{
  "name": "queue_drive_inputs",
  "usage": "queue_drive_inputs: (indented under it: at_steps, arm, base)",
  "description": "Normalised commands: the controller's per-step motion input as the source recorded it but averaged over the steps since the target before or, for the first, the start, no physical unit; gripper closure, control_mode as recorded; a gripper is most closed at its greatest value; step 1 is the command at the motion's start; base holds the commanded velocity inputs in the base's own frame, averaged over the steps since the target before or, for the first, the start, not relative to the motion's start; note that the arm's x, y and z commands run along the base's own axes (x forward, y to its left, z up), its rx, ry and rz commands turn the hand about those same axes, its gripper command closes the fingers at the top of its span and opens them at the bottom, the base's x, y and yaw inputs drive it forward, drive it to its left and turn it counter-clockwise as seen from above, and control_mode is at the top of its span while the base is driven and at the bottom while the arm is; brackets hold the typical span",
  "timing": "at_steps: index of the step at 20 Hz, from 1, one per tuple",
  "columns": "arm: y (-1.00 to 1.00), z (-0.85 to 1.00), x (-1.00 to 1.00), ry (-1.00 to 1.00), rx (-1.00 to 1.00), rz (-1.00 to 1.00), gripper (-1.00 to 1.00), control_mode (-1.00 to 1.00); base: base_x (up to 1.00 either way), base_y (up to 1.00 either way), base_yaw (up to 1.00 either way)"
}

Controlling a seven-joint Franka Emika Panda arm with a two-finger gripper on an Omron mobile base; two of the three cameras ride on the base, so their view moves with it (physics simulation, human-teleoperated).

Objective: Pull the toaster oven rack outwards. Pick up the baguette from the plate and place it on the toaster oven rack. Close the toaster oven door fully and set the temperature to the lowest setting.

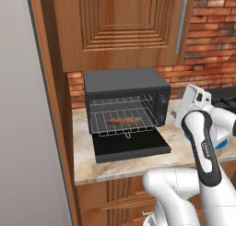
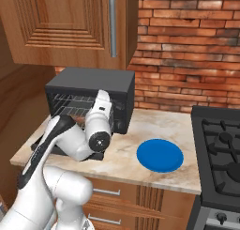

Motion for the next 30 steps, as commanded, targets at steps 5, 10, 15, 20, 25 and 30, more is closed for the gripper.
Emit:
queue_drive_inputs:
  at_steps: [5, 10, 15, 20, 25, 30]
  arm:
    - [0.01, 0.0, -0.54, 0.03, -0.67, 0.22, -1.0, -1.0]
    - [0.37, 0.0, -0.28, 0.07, -0.71, 0.28, -1.0, -1.0]
    - [0.49, 0.0, -0.14, 0.0, -0.6, 0.34, -1.0, -1.0]
    - [0.52, 0.0, -0.07, 0.0, -0.55, 0.34, -1.0, -1.0]
    - [0.35, 0.0, -0.04, 0.0, -0.5, 0.36, -1.0, -1.0]
    - [0.27, -0.04, -0.08, 0.0, -0.43, 0.35, -1.0, -1.0]
  base:
    - [0.0, 0.0, 0.0]
    - [0.0, 0.0, 0.0]
    - [0.0, 0.0, 0.0]
    - [0.0, 0.0, 0.0]
    - [0.0, 0.0, 0.0]
    - [0.0, 0.0, 0.0]
